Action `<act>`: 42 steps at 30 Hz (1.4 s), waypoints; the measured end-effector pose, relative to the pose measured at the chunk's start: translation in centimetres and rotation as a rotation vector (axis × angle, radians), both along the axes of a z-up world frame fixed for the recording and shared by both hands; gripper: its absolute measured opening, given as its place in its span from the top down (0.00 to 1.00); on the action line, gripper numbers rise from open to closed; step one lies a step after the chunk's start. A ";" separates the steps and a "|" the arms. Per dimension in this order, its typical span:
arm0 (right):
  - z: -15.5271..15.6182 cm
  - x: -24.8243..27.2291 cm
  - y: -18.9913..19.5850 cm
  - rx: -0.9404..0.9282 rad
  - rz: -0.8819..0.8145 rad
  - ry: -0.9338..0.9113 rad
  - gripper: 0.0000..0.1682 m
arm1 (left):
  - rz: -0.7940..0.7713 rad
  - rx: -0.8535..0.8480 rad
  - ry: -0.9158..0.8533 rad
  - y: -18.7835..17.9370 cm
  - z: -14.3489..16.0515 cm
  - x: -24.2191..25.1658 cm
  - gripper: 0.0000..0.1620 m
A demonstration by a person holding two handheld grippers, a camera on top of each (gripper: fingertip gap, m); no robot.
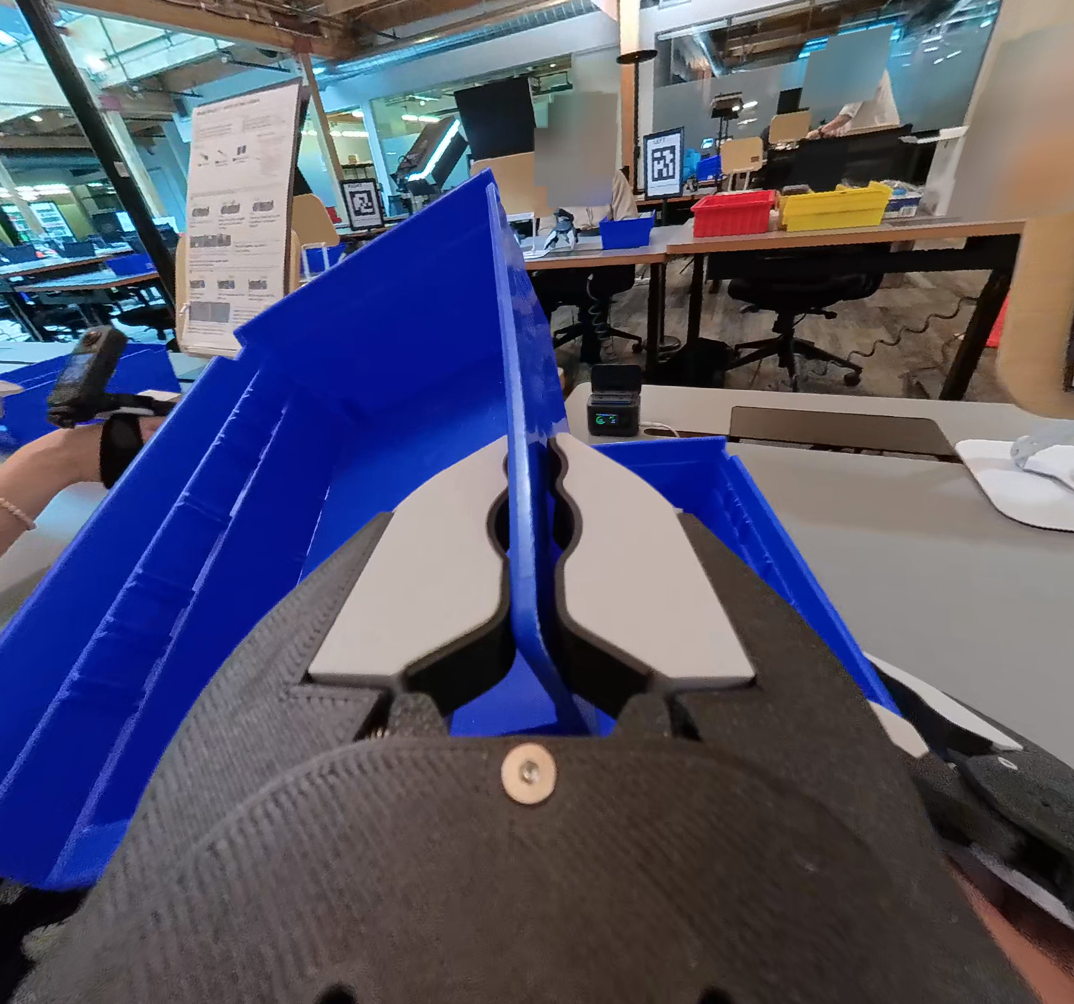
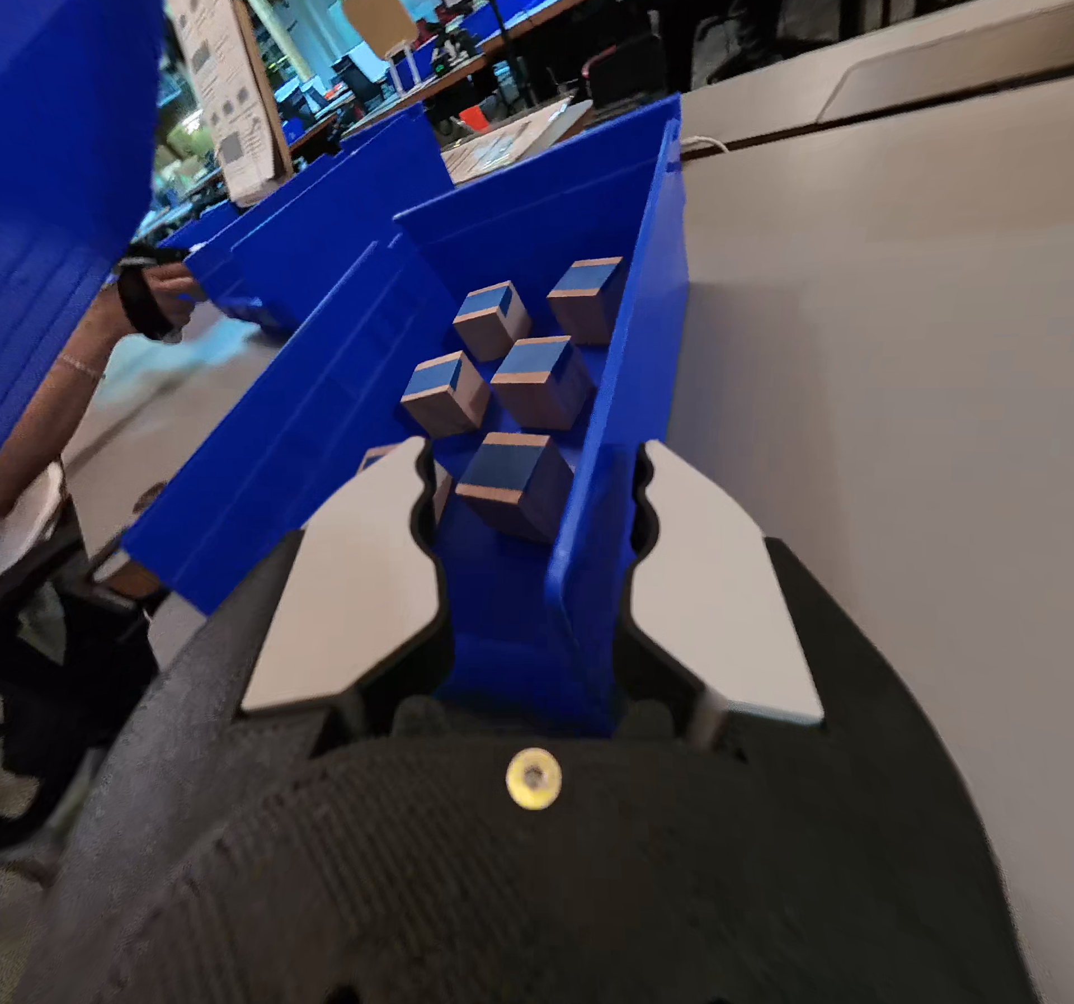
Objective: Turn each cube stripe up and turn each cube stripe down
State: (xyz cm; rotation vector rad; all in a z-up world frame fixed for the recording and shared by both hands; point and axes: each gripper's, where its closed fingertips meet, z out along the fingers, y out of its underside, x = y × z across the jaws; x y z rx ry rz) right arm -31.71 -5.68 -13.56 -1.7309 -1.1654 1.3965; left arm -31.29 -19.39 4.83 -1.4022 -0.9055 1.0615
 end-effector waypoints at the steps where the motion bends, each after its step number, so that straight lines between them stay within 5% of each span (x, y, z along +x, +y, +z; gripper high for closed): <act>1: 0.4 0.7 0.3 0.028 0.021 0.012 0.59 | -0.014 0.004 0.002 0.4 0.2 0.2 0.97; 11: 5.6 11.2 9.3 0.283 0.336 0.092 0.61 | -0.299 -0.069 0.059 13.3 2.1 6.4 0.98; 18: 5.4 21.4 22.7 0.388 0.167 0.094 0.62 | -0.614 -0.101 0.088 25.6 0.3 15.1 0.97; 25: 4.6 30.3 31.2 0.173 -0.059 0.095 0.67 | -0.910 -0.148 -0.041 36.4 -7.5 23.8 0.98; 35: 2.9 36.5 35.6 -0.074 -0.255 0.128 0.65 | -1.172 -0.249 -0.037 44.8 -14.6 32.8 0.98; 42: 3.5 37.8 34.4 0.006 -0.283 0.154 0.69 | -1.237 -0.328 0.081 47.0 -18.0 34.7 0.97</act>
